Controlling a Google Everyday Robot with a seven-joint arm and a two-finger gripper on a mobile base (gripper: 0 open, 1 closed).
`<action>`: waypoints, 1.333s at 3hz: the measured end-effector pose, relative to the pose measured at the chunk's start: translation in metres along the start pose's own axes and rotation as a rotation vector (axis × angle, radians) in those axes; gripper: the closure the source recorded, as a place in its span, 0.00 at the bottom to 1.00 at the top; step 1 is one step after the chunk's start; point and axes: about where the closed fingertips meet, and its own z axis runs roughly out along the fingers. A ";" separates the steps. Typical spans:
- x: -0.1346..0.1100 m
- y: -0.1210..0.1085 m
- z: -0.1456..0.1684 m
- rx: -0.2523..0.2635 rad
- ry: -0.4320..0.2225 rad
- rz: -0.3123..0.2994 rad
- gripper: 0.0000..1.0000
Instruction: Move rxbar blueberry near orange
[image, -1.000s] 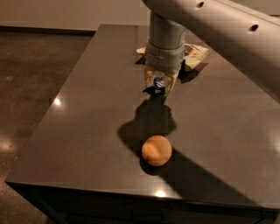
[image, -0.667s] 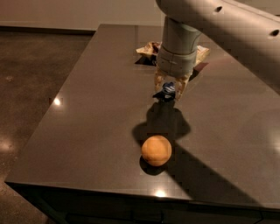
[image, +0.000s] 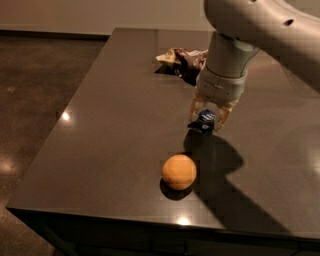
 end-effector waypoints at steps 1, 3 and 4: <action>-0.024 0.008 0.001 0.021 -0.038 0.003 0.83; -0.055 0.007 0.007 0.031 -0.100 0.028 0.36; -0.055 0.005 0.006 0.037 -0.096 0.029 0.13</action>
Offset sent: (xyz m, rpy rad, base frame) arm -0.0652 0.0185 -0.0104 0.0816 0.0968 -0.0123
